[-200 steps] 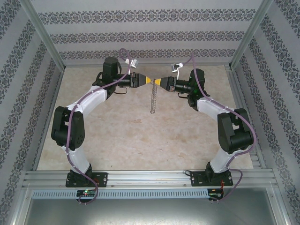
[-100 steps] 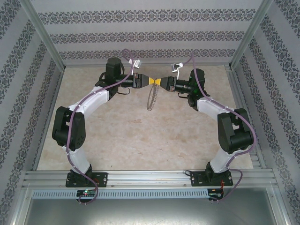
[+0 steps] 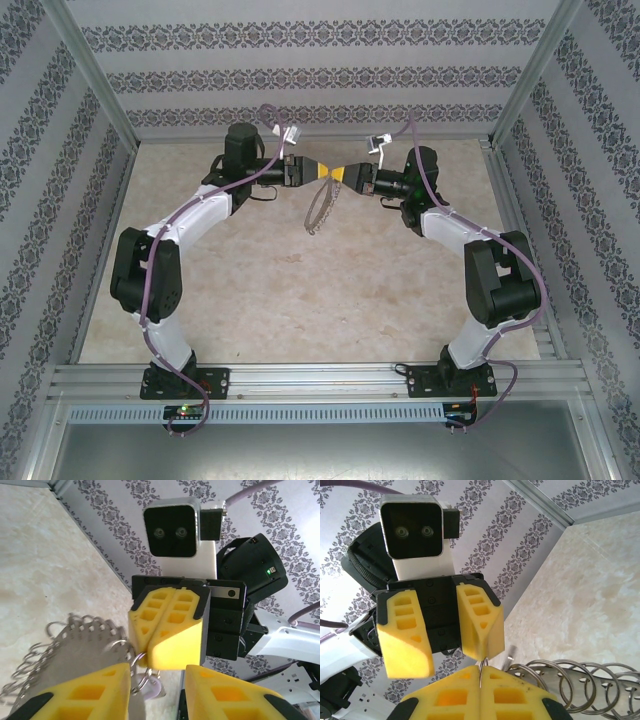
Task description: Put the keys on the keyring
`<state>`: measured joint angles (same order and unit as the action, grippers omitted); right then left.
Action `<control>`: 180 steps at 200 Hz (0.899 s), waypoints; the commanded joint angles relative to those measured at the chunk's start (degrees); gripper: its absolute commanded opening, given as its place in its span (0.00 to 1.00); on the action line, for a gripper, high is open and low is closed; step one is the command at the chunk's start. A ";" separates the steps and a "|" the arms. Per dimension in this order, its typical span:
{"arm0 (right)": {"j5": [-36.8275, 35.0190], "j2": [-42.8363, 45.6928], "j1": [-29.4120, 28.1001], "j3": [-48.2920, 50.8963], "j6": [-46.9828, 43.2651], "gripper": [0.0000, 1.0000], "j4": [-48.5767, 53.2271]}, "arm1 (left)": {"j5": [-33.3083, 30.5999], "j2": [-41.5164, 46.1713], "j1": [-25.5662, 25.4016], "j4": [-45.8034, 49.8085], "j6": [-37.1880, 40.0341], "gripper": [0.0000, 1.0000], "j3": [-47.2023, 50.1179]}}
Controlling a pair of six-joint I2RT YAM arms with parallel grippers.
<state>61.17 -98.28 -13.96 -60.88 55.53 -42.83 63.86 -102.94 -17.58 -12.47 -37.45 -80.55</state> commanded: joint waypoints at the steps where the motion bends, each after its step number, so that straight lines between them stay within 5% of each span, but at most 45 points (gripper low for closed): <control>1: 1.06 1.86 0.51 -1.03 -0.69 0.00 -2.61 | -0.41 2.06 0.99 -2.17 0.89 0.36 0.31; 180: 0.44 1.78 -0.52 -1.96 -0.26 0.00 -2.96 | 1.60 -1.47 -1.60 -7.93 -3.77 0.37 0.61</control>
<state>61.17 -98.26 -13.76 -60.93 55.53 -42.87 64.12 -103.63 -18.55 -17.23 -40.80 -80.01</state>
